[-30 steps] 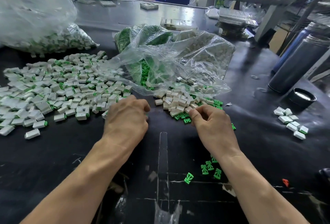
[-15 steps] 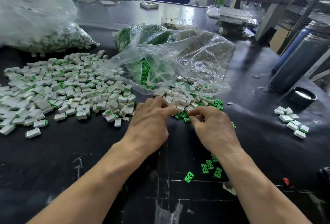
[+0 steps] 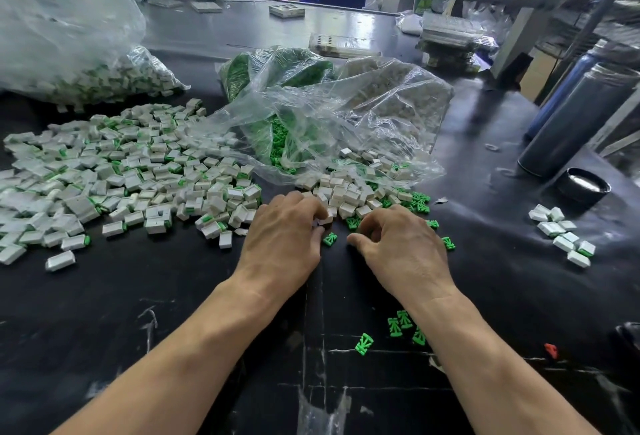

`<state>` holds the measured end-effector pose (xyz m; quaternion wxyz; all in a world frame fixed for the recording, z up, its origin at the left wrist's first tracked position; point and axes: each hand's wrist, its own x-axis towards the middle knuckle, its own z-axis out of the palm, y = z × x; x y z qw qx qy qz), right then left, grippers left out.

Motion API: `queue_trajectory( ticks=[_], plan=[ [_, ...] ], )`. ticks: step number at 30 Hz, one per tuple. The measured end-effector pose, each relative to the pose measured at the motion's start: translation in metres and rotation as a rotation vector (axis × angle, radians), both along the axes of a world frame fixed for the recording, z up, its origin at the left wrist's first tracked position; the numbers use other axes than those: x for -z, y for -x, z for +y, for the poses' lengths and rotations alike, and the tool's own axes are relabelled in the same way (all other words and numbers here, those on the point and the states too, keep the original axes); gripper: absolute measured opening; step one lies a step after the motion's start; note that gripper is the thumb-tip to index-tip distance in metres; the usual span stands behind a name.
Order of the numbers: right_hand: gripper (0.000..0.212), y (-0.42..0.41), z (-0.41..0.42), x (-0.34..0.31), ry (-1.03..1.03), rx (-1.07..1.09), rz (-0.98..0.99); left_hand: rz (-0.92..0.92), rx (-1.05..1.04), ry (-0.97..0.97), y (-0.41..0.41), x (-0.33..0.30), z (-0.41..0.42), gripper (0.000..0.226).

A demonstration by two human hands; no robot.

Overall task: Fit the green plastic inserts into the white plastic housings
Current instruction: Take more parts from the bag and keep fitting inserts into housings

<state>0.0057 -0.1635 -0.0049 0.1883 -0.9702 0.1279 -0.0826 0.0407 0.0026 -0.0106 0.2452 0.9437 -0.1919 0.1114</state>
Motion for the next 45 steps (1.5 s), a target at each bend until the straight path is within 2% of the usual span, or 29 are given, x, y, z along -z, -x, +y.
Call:
queue_trajectory(
  ticks=[5,10,12,16,18,21,23,26,33,45],
  plan=[
    [0.025,0.003,0.004,-0.002,0.024,-0.023,-0.004,0.006,-0.022,0.056,-0.003,0.004,-0.005,0.029],
    [0.029,0.003,0.006,-0.005,0.04,-0.034,0.009,-0.013,-0.048,0.064,-0.007,0.005,-0.007,0.01],
    [0.025,0.003,0.007,-0.006,0.063,-0.04,0.004,0.027,-0.04,0.164,-0.007,0.005,-0.006,0.007],
    [0.016,0.002,0.007,-0.001,0.022,-0.026,-0.105,0.234,-0.017,0.488,-0.005,-0.001,-0.003,0.011],
    [0.011,0.002,0.003,0.001,-0.167,-0.023,-0.213,0.326,0.025,0.666,-0.003,-0.004,-0.002,0.014],
    [0.01,0.002,0.001,0.003,-0.778,-0.029,-0.328,0.416,0.095,0.892,-0.001,-0.009,0.0,0.021],
    [0.01,0.002,0.004,0.002,-1.115,-0.035,-0.34,0.453,0.136,0.941,-0.001,-0.01,0.0,0.027],
    [0.009,0.001,0.008,0.0,-1.308,-0.076,-0.34,0.468,0.16,0.921,-0.001,-0.01,0.0,0.028],
    [0.013,0.004,0.014,0.002,-1.26,-0.121,-0.347,0.465,0.19,0.938,0.0,-0.009,-0.001,0.026],
    [0.018,0.005,0.018,0.003,-1.254,-0.059,-0.353,0.405,0.193,0.949,0.003,-0.008,-0.006,0.027]
  ],
)
